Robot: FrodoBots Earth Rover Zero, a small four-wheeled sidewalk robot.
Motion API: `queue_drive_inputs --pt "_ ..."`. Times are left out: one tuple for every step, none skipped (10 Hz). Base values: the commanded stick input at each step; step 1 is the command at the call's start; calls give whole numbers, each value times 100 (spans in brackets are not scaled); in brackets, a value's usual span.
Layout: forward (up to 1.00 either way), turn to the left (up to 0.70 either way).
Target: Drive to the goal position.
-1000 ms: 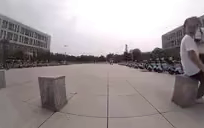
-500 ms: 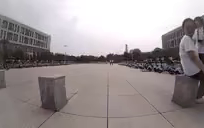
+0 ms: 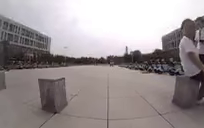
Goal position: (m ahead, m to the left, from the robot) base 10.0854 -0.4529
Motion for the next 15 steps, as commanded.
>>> queue_drive_inputs --pt "85 0" --pt "85 0" --pt "85 0" --pt "85 0" --pt "85 0" --pt "85 0" --pt "85 0" --pt "85 0" --pt "85 0" --pt "85 0" --pt "85 0" --pt "85 0" --pt "85 0" --pt "85 0" --pt "85 0"
